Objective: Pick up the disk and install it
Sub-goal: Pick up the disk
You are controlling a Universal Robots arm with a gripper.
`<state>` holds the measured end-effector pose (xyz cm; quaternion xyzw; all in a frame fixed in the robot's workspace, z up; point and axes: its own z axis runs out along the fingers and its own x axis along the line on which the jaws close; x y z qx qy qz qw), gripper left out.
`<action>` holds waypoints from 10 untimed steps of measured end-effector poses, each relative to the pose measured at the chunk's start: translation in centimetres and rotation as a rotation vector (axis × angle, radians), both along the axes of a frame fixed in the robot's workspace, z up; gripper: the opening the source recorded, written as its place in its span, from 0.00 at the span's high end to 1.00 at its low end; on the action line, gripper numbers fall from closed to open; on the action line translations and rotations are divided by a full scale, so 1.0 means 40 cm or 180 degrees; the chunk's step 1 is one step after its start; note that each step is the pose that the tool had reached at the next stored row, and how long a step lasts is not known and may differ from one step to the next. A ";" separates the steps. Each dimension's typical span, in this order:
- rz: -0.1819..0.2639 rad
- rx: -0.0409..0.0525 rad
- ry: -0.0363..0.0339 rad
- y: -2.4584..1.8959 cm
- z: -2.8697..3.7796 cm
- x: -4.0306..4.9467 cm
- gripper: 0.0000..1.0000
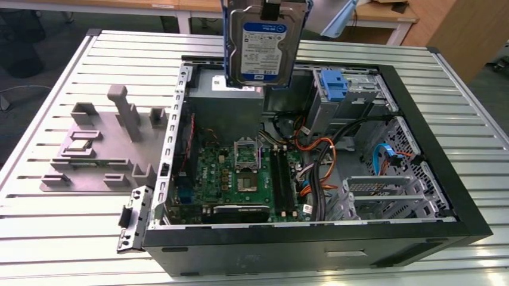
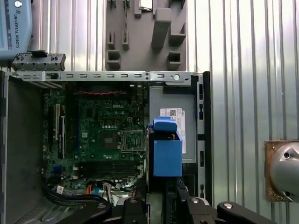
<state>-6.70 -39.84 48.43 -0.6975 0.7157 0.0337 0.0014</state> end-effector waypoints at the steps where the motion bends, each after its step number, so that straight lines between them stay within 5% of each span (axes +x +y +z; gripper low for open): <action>1: 0.0000 0.0000 0.0000 -0.005 0.000 0.001 0.65; 10: 0.0000 0.0000 0.0000 -0.047 0.000 0.012 0.65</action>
